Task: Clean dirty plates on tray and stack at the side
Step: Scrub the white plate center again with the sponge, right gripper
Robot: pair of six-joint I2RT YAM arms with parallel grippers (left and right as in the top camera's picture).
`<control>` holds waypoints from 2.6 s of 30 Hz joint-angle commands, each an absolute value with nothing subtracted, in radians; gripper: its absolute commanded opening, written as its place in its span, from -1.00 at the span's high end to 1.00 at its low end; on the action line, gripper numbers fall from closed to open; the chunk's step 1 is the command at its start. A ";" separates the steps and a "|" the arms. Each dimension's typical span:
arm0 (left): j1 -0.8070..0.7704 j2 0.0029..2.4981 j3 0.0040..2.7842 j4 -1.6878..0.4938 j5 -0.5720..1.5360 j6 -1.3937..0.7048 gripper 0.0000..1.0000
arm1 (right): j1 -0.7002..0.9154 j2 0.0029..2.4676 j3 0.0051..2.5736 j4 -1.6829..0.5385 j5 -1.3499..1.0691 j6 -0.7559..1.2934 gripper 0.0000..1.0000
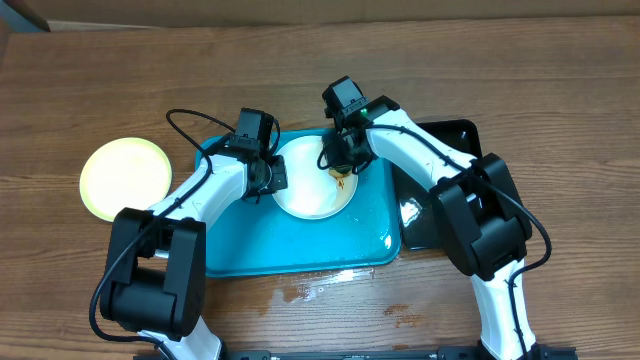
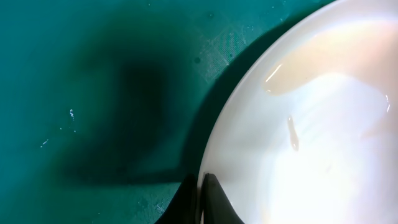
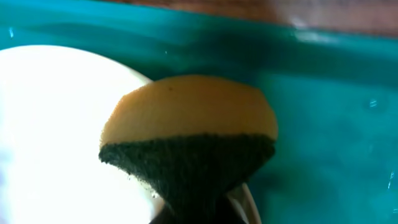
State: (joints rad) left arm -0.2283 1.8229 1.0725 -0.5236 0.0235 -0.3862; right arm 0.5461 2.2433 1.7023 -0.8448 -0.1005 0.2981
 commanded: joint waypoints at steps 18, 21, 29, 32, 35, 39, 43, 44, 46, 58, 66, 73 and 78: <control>-0.221 1.857 1.056 -0.530 -0.010 -0.396 0.92 | 0.526 2.209 1.719 -0.831 -0.264 0.553 0.93; -0.221 1.857 1.056 -0.530 -0.010 -0.397 0.92 | 0.527 2.207 1.718 -0.879 -0.263 0.554 0.92; -0.221 1.857 1.056 -0.529 -0.009 -0.396 0.92 | 0.576 2.207 1.638 -0.844 -0.125 0.612 0.92; -0.221 1.857 1.056 -0.530 -0.010 -0.396 0.92 | 0.588 2.209 1.603 -0.820 -0.091 0.654 0.92; -0.221 1.857 1.056 -0.530 -0.010 -0.396 0.92 | 0.589 2.209 1.561 -0.788 -0.057 0.686 0.92; -0.221 1.857 1.056 -0.531 -0.010 -0.392 0.92 | 0.585 2.211 1.544 -0.797 -0.053 0.707 0.93; -0.221 1.857 1.056 -0.530 -0.010 -0.392 0.92 | 0.582 2.212 1.544 -0.817 -0.057 0.711 0.93; -0.221 1.857 1.056 -0.530 -0.010 -0.392 0.92 | 0.582 2.215 1.544 -0.822 -0.059 0.711 0.92; -0.221 1.857 1.056 -0.531 -0.010 -0.392 0.92 | 0.582 2.215 1.544 -0.837 -0.084 0.712 0.93; -0.221 1.857 1.056 -0.530 -0.010 -0.392 0.92 | 0.583 2.218 1.470 -0.757 -0.101 0.764 0.92; -0.221 1.857 1.056 -0.533 -0.010 -0.392 0.92 | 0.580 2.219 1.398 -0.639 -0.079 0.771 0.92; -0.221 1.857 1.056 -0.533 -0.010 -0.392 0.92 | 0.580 2.214 1.398 -0.650 -0.097 0.759 0.93; -0.221 1.857 1.056 -0.530 -0.010 -0.390 0.92 | 0.584 2.214 1.398 -0.670 -0.058 0.755 0.82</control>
State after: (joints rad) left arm -0.2283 1.8248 1.0725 -0.5232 0.0231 -0.3862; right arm 0.5831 2.1307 1.4666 -0.6220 -0.1337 0.7631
